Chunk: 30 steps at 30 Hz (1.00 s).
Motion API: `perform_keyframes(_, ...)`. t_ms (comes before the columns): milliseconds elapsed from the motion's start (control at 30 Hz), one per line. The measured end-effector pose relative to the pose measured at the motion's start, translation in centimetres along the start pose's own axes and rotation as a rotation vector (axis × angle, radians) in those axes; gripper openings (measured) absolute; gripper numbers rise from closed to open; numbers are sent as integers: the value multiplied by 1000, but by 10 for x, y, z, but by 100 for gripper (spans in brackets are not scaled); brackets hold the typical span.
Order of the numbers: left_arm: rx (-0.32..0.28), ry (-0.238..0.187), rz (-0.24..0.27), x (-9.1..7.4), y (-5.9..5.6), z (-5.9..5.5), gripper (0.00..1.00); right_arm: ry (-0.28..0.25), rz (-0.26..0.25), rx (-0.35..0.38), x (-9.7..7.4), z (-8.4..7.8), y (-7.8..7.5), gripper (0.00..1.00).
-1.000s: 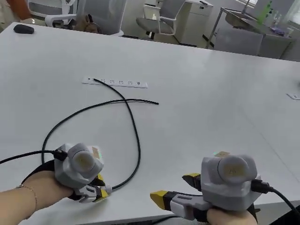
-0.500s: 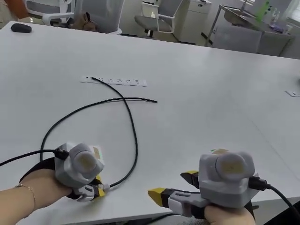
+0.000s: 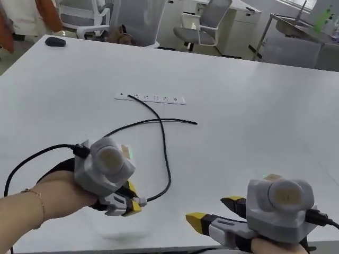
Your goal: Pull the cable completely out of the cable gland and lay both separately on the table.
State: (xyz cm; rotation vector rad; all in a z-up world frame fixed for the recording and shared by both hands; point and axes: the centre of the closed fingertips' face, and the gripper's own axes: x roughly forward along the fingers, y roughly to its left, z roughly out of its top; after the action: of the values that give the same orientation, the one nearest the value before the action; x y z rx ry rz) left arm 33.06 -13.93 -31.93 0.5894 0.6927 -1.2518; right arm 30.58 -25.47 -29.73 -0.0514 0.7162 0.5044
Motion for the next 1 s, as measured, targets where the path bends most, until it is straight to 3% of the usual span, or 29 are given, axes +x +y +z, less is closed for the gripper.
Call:
perform_keyframes(100,-14,-26,4,-16,-5,10,16,3,34,-7,1,0,5,57)
perform_keyframes(233,-23,-36,0,-33,-11,15,16,2,70,-15,0,1,10,57)
perform_keyframes(300,-24,-46,1,-42,-14,18,16,20,127,-36,-1,0,15,54)
perform_keyframes(367,-18,-46,-3,-51,-20,19,16,23,136,-34,-2,1,14,53)
perform_keyframes(500,10,-34,-7,-62,-29,18,16,31,269,-42,-8,13,31,49)
perform_keyframes(600,20,-34,-10,-67,-35,19,16,54,353,-126,-10,23,49,47)
perform_keyframes(767,51,-12,-9,-66,-41,13,16,159,529,-361,-11,23,88,47)
perform_keyframes(933,62,-10,-13,-68,-45,15,16,190,603,-494,-7,32,107,46)
perform_keyframes(1000,72,-12,-18,-69,-48,17,16,192,661,-518,-7,39,117,44)
